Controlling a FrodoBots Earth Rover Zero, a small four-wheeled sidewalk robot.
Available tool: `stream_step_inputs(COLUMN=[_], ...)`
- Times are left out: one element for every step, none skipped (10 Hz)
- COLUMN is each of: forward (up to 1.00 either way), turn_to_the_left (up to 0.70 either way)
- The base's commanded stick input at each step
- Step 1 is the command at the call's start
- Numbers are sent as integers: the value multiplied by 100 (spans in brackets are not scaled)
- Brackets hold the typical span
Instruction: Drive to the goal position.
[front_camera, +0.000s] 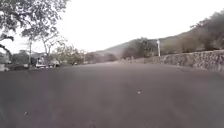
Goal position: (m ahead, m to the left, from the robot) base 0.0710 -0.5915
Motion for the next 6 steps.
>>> stream_step_inputs(forward=[70,70,70,70,70,70], turn_to_the_left=[0,0,0,0,0,0])
